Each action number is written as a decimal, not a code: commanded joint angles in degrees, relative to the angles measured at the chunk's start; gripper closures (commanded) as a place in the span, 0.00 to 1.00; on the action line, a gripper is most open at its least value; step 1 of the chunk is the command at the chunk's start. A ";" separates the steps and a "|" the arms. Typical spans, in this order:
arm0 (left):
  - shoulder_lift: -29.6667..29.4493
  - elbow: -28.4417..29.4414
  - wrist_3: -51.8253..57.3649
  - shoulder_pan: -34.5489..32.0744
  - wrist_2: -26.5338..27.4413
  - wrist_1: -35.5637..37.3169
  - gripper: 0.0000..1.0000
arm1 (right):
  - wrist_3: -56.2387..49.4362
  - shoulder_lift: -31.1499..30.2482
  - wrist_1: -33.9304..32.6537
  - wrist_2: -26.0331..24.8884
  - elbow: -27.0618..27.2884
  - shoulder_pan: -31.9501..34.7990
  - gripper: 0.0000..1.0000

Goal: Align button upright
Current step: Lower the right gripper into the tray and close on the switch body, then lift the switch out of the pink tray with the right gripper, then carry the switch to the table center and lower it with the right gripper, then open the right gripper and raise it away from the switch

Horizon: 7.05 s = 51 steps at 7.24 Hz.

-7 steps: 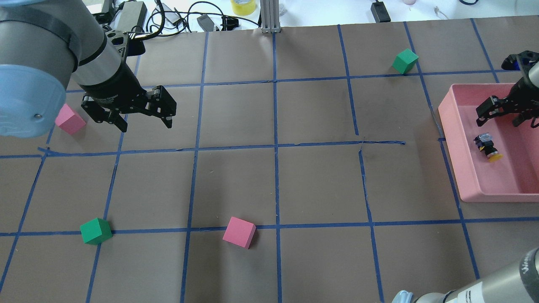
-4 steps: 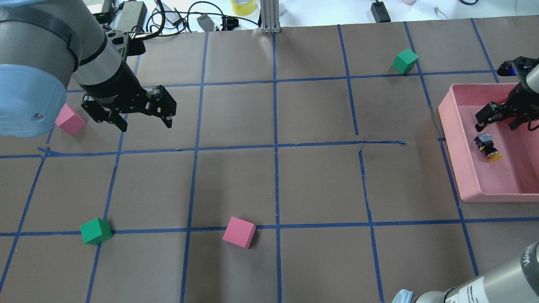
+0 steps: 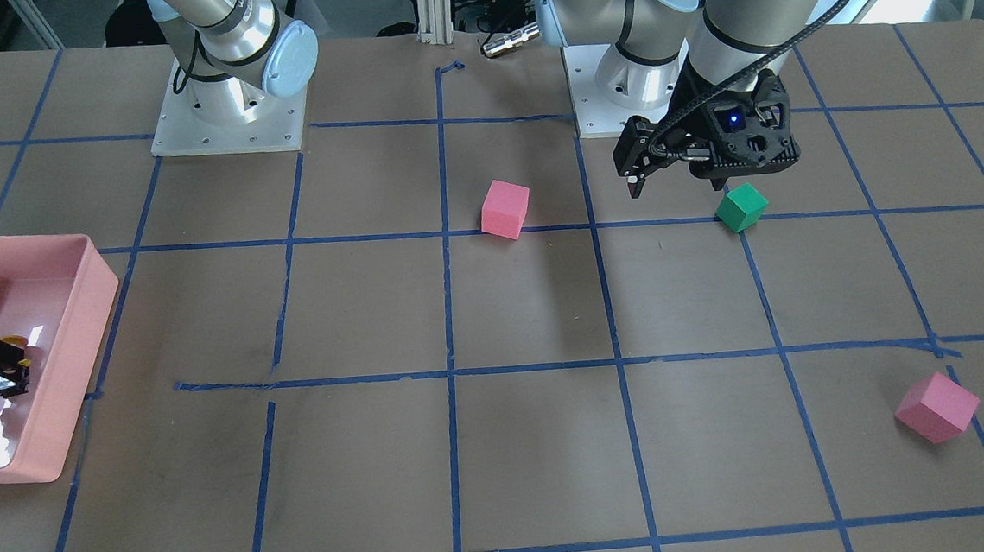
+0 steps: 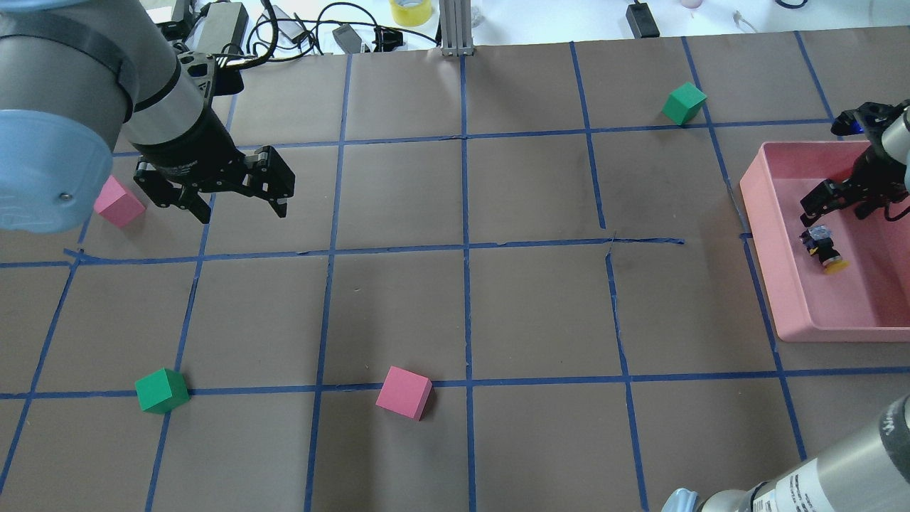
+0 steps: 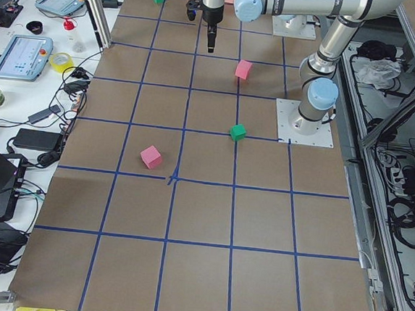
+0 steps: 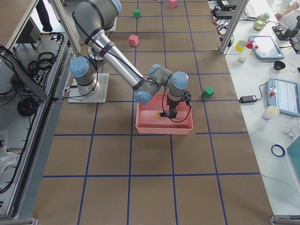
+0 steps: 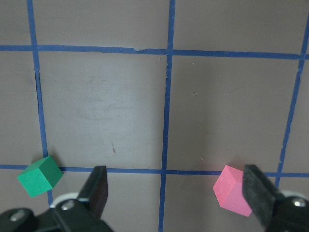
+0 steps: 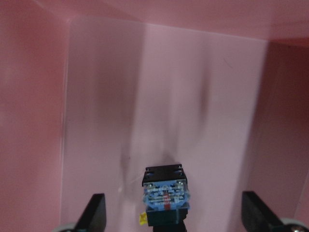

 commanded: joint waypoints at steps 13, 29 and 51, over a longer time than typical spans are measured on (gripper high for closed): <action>0.18 0.08 0.00 0.18 0.13 0.09 0.00 | -6.83 1.26 -4.56 0.76 4.92 -2.20 0.06; 0.18 0.08 0.09 0.18 0.22 0.00 0.00 | 32.36 -9.29 20.30 1.20 -12.48 27.79 1.00; -0.52 0.08 4.13 2.19 -0.21 0.09 0.00 | 47.91 -13.54 19.79 5.24 -8.08 36.88 0.00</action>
